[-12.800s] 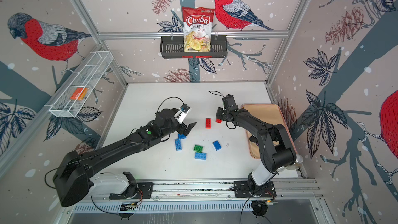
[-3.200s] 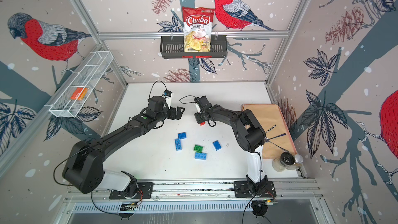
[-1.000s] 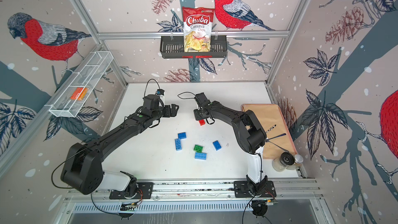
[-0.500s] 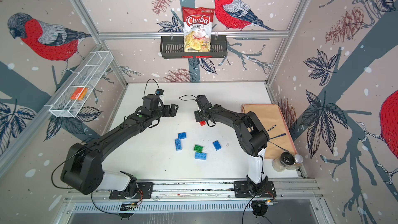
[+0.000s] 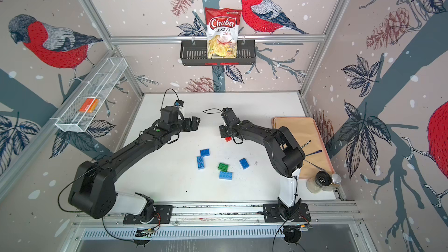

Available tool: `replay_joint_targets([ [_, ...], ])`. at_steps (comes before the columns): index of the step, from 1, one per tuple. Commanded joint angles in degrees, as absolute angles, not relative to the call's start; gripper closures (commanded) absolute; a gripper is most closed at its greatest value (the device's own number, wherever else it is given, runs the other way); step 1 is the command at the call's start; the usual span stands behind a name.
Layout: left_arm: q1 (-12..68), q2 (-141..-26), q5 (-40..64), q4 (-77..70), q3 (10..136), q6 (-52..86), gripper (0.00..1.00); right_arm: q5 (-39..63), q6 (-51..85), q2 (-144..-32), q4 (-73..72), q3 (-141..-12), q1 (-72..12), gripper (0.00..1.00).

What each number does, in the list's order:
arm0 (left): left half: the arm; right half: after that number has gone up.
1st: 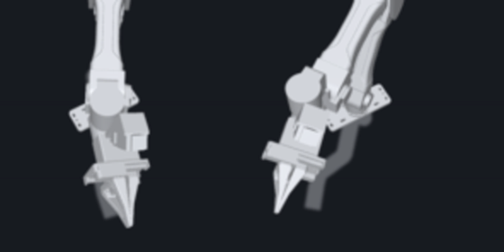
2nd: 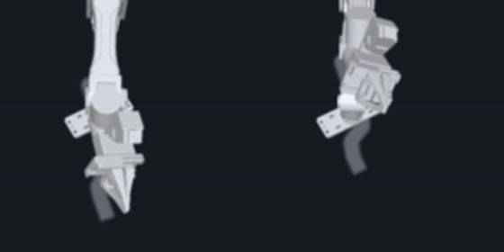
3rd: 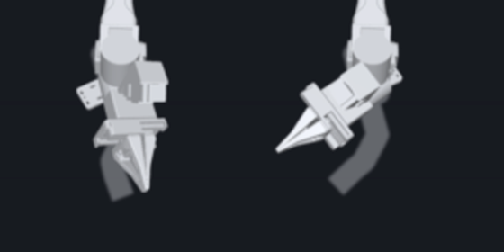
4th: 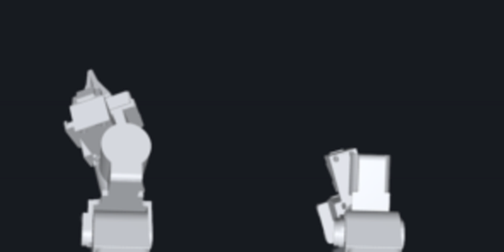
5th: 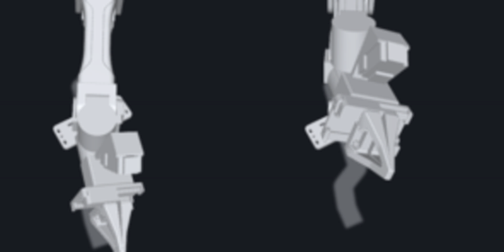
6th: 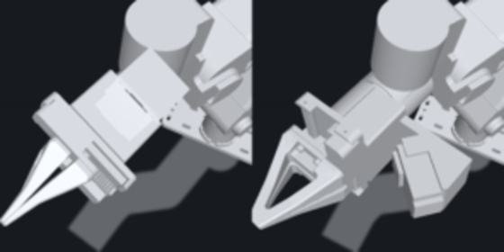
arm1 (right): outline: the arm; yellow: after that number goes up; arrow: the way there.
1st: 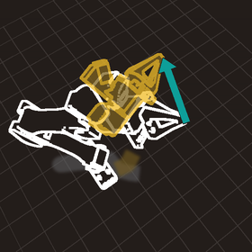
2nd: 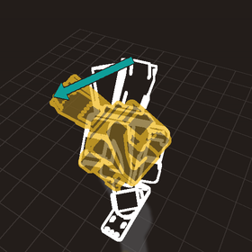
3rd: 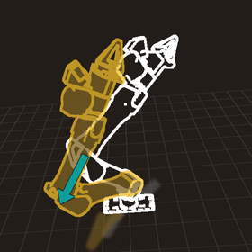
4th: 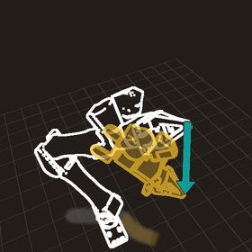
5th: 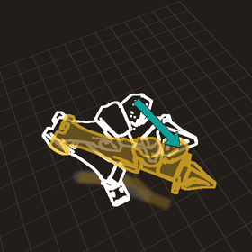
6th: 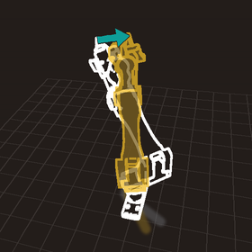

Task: Assemble a rectangle with lego
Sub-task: Adjust the lego brick at the center of the board.

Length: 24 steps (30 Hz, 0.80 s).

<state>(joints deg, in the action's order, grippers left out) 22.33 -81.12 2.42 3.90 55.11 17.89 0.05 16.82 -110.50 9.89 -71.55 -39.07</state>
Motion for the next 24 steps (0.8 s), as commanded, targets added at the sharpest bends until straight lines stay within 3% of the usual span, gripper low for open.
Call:
replay_joint_targets([
  [1,22.15,-81.12,1.45,4.26,55.31,17.01,0.04,0.52,17.58,-110.68,15.48,-71.19,-39.20,0.83],
  [6,22.06,-81.11,2.08,4.13,55.36,16.80,0.04,0.63,17.10,-109.07,13.89,-72.37,-39.18,0.65],
  [11,22.04,-80.90,2.56,4.04,55.29,16.75,0.03,0.00,15.97,-106.63,12.02,-73.06,-39.20,0.52],
  [24,23.28,-81.45,10.77,3.36,55.17,13.59,0.04,11.99,4.89,-88.86,19.27,-59.70,-42.81,0.45],
])
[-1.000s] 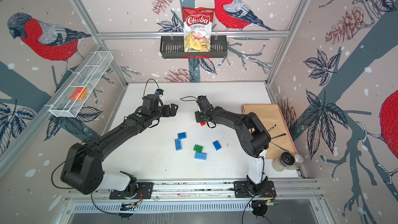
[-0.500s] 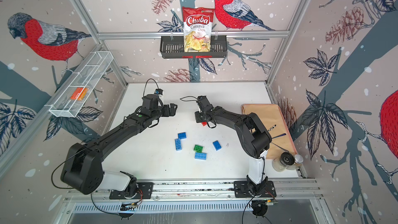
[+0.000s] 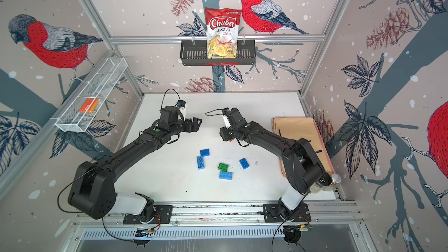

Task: Assemble a rectangle with lego
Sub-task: Adjust the lego brick at the center of the board, then pick up the lego brick from the center of the board.

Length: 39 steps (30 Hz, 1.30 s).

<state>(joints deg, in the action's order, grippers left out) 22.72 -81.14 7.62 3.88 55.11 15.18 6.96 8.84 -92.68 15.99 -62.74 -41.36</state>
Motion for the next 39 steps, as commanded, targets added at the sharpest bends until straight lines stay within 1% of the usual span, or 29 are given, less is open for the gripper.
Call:
replay_joint_targets([
  [1,23.97,-81.64,10.92,3.79,55.20,13.20,0.04,12.61,4.43,-86.16,19.15,-57.57,-44.06,0.44],
  [3,26.40,-81.96,9.52,5.90,55.58,12.21,0.04,12.93,3.92,-82.13,18.99,-54.11,-46.15,0.43],
  [5,30.59,-81.91,5.94,8.67,56.17,10.62,0.04,13.31,3.61,-79.06,18.79,-51.58,-47.47,0.42],
  [7,35.35,-81.83,2.07,12.60,56.86,8.44,0.03,13.36,3.69,-77.01,18.55,-49.79,-48.02,0.41],
  [9,38.44,-81.58,-1.51,15.62,59.83,7.26,0.04,13.07,4.20,-76.08,18.59,-48.84,-48.40,0.41],
  [11,39.80,-81.39,-4.49,17.63,60.38,7.55,0.04,12.86,4.48,-75.76,19.36,-48.43,-48.96,0.41],
  [15,39.75,-79.62,-3.52,22.39,59.11,9.33,0.04,11.34,4.31,-73.89,20.14,-46.34,-51.74,0.41],
  [18,39.77,-74.82,0.43,21.78,54.97,11.87,0.04,10.95,4.48,-72.11,18.76,-43.62,-53.43,0.40],
  [23,39.84,-67.16,12.81,20.67,47.77,12.38,0.04,8.45,3.61,-72.07,17.71,-42.61,-58.14,0.39],
  [27,40.08,-62.56,18.80,20.98,42.61,14.73,0.04,5.45,4.39,-75.21,19.24,-44.21,-59.39,0.38],
  [32,40.14,-57.28,22.29,17.94,34.87,20.59,0.04,1.14,8.94,-77.89,20.48,-44.87,-60.54,0.38],
  [35,42.44,-55.26,21.51,17.26,33.80,21.94,0.04,-0.57,11.52,-77.80,19.39,-43.51,-60.70,0.38],
  [39,42.56,-54.14,28.79,15.70,33.18,24.81,0.04,-1.82,14.59,-78.82,20.83,-43.47,-62.06,0.37],
])
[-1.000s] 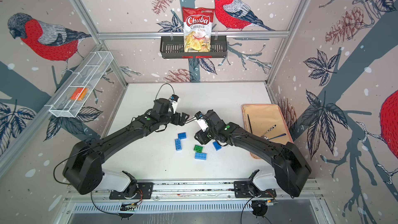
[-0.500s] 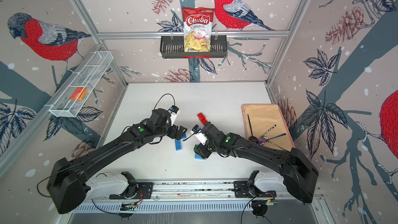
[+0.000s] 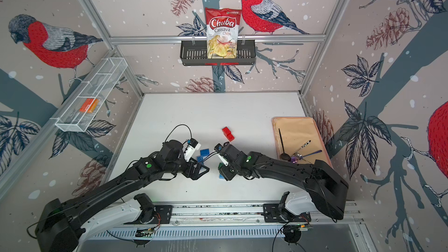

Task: Assemble a rectangle with lego
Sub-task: Pick up the lego brick from the center of the board.

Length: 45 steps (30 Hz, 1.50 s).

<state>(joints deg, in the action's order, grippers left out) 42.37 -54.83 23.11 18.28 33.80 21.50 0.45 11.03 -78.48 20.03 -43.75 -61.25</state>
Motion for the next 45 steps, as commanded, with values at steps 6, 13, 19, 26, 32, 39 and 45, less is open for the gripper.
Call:
replay_joint_targets([
  [6,42.63,-49.44,32.79,8.42,26.49,31.92,0.04,-1.20,16.61,-81.80,19.35,-42.37,-63.83,0.35],
  [13,42.67,-48.47,32.08,7.67,25.62,32.27,0.04,-1.72,16.74,-84.82,17.66,-42.09,-67.13,0.34],
  [19,42.63,-48.57,31.09,8.13,25.83,31.87,0.04,-2.99,15.89,-86.75,17.75,-42.83,-67.68,0.36],
  [26,42.67,-47.47,27.66,9.81,26.34,31.82,0.04,-6.55,16.15,-85.95,15.55,-42.51,-67.51,0.46],
  [32,42.63,-47.04,25.14,12.10,28.09,31.00,0.04,-5.63,15.29,-87.43,14.03,-42.49,-67.42,0.58],
  [39,42.63,-47.31,20.40,12.56,30.59,29.48,0.04,-4.76,14.94,-89.25,13.96,-42.59,-67.26,0.64],
  [45,42.63,-51.39,16.78,12.35,34.13,28.83,0.04,-3.83,14.96,-86.82,14.56,-43.17,-65.64,0.72],
])
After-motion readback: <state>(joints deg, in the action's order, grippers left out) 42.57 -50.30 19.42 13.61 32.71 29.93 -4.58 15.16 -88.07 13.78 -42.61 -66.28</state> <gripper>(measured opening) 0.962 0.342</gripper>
